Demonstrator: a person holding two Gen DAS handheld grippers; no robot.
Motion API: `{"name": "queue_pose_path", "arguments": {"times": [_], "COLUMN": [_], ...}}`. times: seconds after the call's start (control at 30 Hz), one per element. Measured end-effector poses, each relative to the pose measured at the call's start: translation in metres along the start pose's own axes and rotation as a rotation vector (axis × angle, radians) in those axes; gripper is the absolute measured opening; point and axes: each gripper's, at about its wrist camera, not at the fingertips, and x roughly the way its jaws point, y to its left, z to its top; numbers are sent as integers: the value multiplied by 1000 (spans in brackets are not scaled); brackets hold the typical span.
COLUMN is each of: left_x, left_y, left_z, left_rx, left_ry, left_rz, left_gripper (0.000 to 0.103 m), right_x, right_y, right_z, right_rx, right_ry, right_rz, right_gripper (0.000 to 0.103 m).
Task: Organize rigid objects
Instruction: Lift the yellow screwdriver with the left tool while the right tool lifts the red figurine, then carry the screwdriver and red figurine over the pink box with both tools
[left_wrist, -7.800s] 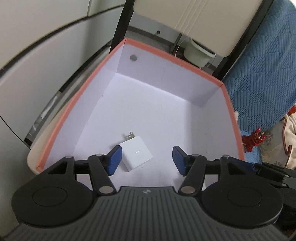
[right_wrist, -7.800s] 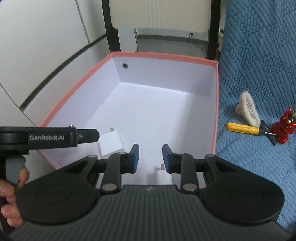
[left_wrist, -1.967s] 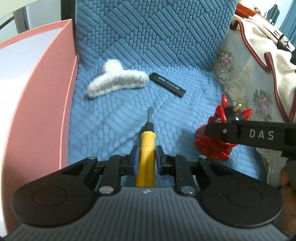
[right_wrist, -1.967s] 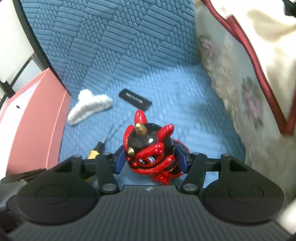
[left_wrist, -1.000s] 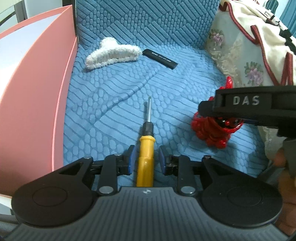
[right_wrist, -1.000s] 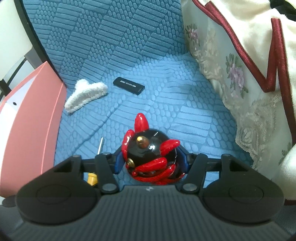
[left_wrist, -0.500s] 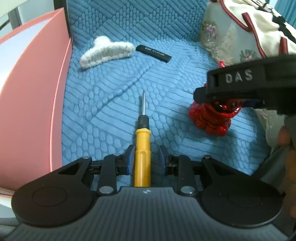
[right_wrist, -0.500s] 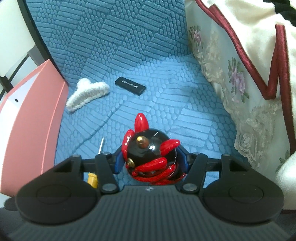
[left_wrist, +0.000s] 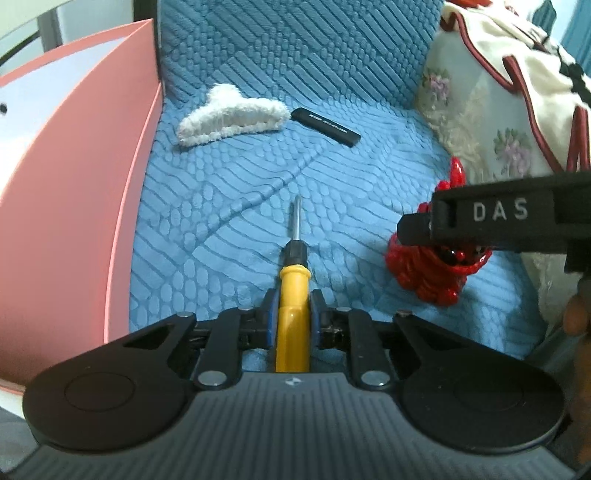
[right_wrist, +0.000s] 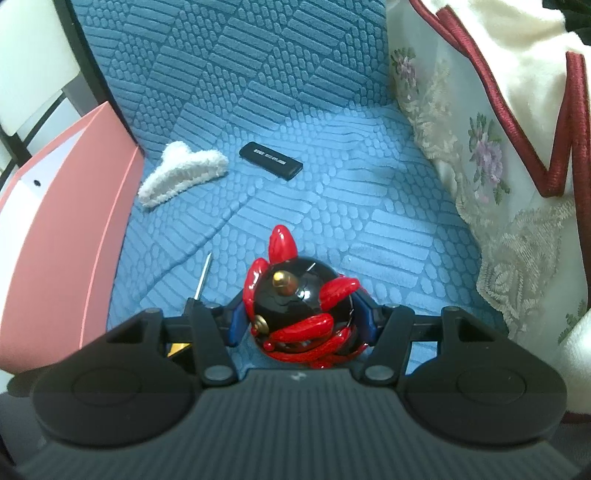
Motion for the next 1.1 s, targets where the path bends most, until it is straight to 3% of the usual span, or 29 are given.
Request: {"name": "queue_pose_path", "arguments": {"times": [0.43,0.77,1.1], "left_x": [-42,-88,-139], "left_y": [13,14,27], "left_z": [8,15,13], "left_rx": [-87,-93,-130], "left_ry": [-60,-95,-122], "left_rz": [-70,-112,-121], "left_gripper": [21,21,21], "right_x": [-32,-86,-128], "right_y": [2,12,19], "right_z": [4,-3,-21], "right_rx": [-14,-81,-95], "right_ry": [-36,-96,-100], "right_rz": [-6,34,56], "right_gripper": [60,60,60]}}
